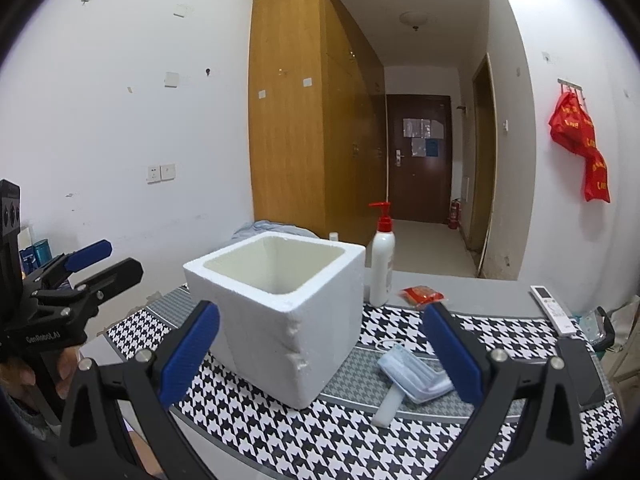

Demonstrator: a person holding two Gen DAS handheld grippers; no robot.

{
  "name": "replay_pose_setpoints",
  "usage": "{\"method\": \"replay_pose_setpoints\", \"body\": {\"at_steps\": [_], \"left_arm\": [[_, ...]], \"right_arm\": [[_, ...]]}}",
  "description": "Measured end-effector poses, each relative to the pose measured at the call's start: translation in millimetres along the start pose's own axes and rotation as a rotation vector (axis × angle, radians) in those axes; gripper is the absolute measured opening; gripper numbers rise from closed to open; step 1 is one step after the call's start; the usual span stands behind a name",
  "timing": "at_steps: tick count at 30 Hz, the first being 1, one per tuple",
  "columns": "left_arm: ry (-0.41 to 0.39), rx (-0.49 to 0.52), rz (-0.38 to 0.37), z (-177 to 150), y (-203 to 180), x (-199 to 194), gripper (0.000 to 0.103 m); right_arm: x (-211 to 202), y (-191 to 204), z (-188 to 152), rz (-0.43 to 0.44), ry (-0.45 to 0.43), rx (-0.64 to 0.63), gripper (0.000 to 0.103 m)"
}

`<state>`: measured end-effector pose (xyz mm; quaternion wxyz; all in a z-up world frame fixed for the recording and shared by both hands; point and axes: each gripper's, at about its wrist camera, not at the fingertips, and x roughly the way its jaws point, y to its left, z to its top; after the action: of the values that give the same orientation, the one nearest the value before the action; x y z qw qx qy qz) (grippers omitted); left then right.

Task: Organize soft objects
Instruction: 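Move both tools past the foam box toward the blue face mask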

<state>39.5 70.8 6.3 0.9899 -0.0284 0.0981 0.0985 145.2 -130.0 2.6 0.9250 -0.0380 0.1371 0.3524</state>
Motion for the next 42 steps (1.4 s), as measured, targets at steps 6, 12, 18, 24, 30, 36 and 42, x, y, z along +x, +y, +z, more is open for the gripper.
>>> {"method": "replay_pose_setpoints", "body": {"at_steps": [6, 12, 18, 24, 30, 36, 42], "left_arm": [[0.008, -0.018, -0.001, -14, 4, 2, 0.102], [0.037, -0.058, -0.007, -25, 8, 7, 0.102], [0.033, -0.052, -0.032, -26, -2, 9, 0.102], [0.033, -0.054, -0.027, -30, -6, 11, 0.102], [0.056, -0.044, -0.052, -40, -12, 16, 0.102], [0.061, -0.029, -0.082, -42, -25, 20, 0.102], [0.079, -0.005, -0.146, -44, -40, 25, 0.102]], "right_arm": [[-1, -5, -11, -0.006, 0.011, 0.009, 0.103], [0, -7, -20, -0.009, 0.029, 0.018, 0.103], [6, -10, -25, -0.035, 0.046, 0.029, 0.103], [7, -12, -27, -0.023, 0.045, 0.033, 0.103], [9, -18, -34, -0.025, 0.059, 0.046, 0.103], [6, -26, -38, -0.032, 0.07, 0.068, 0.103], [-1, -40, -42, -0.071, 0.085, 0.096, 0.103]]}}
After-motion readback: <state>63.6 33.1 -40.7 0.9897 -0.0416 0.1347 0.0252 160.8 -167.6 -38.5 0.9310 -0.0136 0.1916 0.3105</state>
